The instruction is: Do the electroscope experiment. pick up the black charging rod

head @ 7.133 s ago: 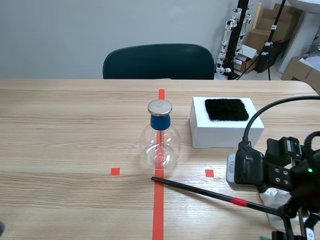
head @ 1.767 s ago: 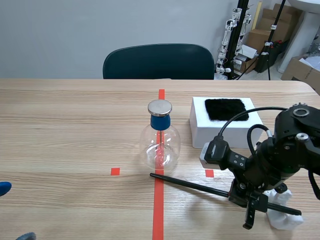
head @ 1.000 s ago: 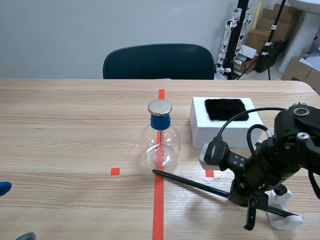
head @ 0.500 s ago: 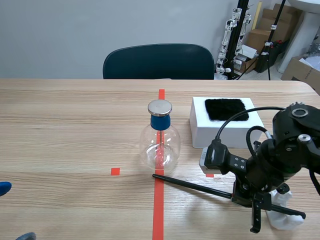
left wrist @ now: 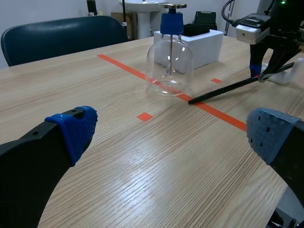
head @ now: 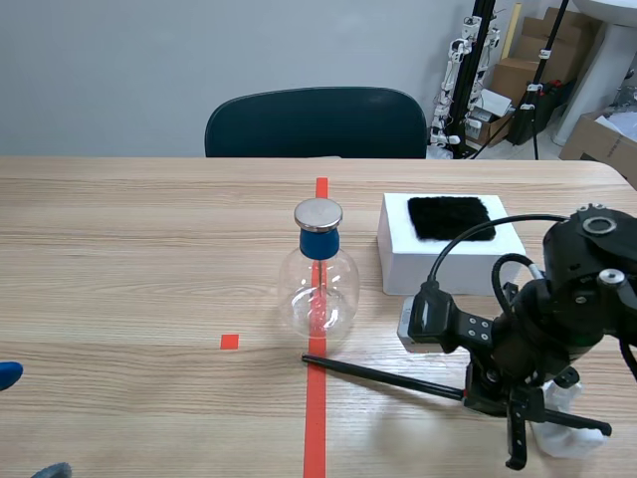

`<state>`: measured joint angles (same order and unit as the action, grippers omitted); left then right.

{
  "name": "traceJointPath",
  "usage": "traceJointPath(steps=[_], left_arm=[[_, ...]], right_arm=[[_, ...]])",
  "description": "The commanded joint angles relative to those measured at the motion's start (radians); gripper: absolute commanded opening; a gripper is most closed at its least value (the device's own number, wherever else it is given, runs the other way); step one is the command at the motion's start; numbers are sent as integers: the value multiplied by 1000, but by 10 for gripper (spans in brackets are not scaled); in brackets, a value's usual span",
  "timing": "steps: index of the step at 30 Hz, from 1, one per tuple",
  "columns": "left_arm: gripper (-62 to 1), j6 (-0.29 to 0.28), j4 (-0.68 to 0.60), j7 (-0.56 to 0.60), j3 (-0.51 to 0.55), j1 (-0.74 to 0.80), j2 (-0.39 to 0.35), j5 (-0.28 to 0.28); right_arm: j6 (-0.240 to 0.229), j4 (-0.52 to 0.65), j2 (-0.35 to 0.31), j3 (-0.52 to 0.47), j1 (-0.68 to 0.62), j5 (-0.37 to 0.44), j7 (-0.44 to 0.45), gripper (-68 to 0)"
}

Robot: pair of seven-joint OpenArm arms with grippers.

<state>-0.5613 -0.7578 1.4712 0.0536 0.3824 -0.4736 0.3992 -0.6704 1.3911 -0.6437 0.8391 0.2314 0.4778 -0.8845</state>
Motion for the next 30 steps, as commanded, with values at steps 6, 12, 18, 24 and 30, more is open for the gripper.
traceJointPath(steps=[6,12,18,24,30], left_arm=[[14,-2,-9,20,1,0,-6,-13],[14,-2,-9,21,1,0,-6,-13],[14,-2,-9,21,1,0,-6,-13],[14,-2,-9,20,1,0,-6,-13],[14,-2,-9,20,1,0,-6,-13]], right_arm=[[-4,121,-83,-8,-16,-6,-3,-675],[-11,227,-154,-8,-44,-6,-3,-675],[-11,369,-262,-9,-68,-6,7,-675],[-3,497,-418,-10,-74,-5,134,-675],[117,568,-585,-26,-111,-91,391,-675]])
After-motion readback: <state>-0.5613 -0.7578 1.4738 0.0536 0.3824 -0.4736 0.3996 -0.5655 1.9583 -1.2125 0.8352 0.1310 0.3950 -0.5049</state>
